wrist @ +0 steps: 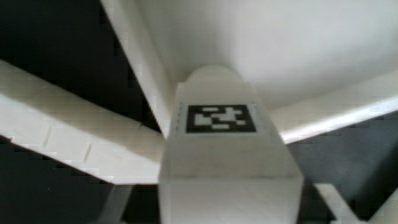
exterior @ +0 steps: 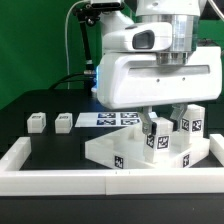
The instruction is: Assemble square table
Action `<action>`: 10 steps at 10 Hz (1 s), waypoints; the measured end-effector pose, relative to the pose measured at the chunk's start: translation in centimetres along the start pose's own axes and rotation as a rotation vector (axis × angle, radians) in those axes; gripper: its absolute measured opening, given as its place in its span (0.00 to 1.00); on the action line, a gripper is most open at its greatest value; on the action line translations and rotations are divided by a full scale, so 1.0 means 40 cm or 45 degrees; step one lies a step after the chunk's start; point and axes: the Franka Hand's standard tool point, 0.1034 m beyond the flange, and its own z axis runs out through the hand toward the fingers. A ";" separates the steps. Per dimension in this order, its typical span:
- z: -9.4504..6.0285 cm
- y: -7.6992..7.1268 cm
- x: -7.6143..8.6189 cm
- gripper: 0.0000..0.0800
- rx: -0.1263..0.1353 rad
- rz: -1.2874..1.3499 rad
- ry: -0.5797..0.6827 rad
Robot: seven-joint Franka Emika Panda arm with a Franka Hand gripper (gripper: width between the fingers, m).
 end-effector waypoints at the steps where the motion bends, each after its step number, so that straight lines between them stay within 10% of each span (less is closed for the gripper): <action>1: 0.000 0.000 0.000 0.36 0.000 0.000 0.000; 10: 0.000 -0.002 0.001 0.36 0.011 0.927 0.004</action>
Offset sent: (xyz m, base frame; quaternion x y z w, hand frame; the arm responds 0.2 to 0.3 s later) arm 0.0000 0.0000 0.0000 0.0000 0.0000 0.1938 0.9810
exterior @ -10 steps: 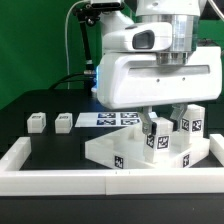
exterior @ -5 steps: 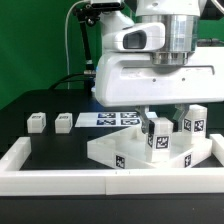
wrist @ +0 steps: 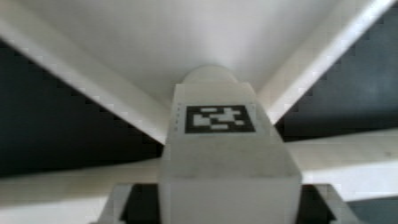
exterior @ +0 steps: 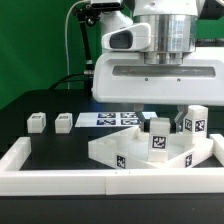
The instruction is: Assemble square table
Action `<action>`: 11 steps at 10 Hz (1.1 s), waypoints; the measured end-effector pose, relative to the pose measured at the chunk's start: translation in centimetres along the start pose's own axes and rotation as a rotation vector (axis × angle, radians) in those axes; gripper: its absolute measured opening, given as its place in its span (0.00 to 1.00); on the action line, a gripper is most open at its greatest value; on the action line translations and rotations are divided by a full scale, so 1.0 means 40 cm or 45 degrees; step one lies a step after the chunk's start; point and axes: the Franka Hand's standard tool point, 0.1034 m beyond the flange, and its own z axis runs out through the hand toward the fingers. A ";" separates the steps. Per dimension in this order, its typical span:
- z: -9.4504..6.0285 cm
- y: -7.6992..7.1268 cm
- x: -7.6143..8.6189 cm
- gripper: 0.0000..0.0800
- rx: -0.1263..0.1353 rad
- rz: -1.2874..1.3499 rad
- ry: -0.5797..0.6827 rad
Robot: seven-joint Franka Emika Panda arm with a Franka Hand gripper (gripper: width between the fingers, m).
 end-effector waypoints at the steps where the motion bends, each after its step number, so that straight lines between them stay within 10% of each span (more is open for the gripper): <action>1: 0.001 -0.005 -0.002 0.36 0.001 0.097 -0.001; 11: 0.001 -0.041 -0.020 0.36 0.032 1.105 -0.017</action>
Offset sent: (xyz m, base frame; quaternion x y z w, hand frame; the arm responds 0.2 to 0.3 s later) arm 0.0000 0.0000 0.0000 0.0000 0.0000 0.1296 0.9916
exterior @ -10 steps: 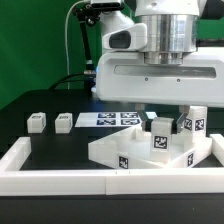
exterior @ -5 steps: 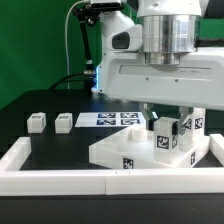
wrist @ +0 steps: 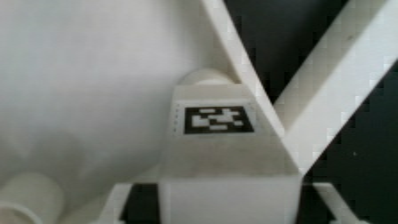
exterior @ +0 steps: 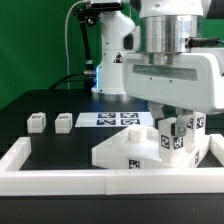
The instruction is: Assemble square table
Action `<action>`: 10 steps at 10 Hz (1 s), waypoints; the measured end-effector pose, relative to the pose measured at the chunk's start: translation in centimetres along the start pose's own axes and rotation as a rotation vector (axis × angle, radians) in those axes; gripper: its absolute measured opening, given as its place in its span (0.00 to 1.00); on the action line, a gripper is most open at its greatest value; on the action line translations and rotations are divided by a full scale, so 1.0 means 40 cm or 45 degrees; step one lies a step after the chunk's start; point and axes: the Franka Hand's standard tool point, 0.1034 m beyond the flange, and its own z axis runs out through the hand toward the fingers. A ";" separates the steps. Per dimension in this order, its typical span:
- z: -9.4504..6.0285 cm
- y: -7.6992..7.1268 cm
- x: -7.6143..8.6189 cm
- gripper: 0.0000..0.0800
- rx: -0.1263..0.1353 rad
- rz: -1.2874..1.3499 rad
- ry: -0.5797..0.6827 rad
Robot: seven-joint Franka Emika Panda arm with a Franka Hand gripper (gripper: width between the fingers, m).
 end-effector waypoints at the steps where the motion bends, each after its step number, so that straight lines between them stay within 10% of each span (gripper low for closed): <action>1: 0.000 0.000 -0.003 0.36 -0.003 0.063 -0.001; 6: 0.000 -0.005 -0.014 0.78 0.012 0.155 -0.028; 10: 0.000 -0.009 -0.020 0.81 0.020 -0.289 -0.025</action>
Offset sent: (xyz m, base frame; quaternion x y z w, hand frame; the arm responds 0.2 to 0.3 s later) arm 0.0000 0.0000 0.0000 0.0000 0.0000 0.1938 0.9810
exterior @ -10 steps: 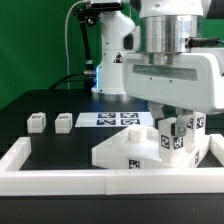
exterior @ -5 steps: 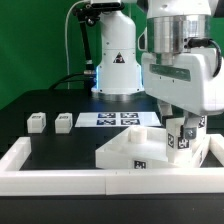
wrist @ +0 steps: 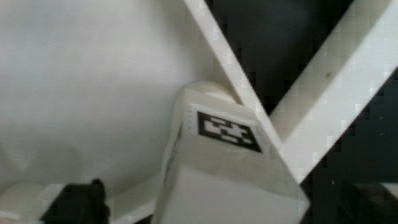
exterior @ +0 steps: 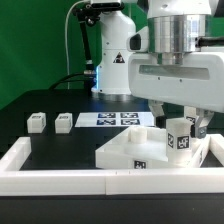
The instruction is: Assemble square table
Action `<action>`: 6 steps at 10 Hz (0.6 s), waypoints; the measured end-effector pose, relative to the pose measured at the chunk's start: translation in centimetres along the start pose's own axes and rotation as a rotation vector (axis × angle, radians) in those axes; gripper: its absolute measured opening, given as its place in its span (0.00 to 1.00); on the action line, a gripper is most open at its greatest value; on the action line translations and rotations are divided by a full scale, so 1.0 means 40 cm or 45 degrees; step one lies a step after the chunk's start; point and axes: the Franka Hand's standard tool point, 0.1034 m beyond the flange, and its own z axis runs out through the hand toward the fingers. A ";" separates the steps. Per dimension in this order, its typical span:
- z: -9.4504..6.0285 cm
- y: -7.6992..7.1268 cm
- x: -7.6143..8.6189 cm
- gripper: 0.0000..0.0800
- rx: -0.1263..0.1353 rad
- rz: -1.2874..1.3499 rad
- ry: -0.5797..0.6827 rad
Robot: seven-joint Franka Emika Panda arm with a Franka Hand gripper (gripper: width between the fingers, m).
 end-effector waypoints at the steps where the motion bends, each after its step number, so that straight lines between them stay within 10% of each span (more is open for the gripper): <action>1: 0.002 -0.001 -0.005 0.81 -0.001 -0.138 -0.002; 6: 0.006 -0.002 -0.011 0.81 -0.001 -0.653 -0.007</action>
Offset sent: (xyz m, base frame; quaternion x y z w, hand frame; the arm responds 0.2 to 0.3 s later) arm 0.0010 0.0094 -0.0039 0.0138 -0.0164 -0.2368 0.9713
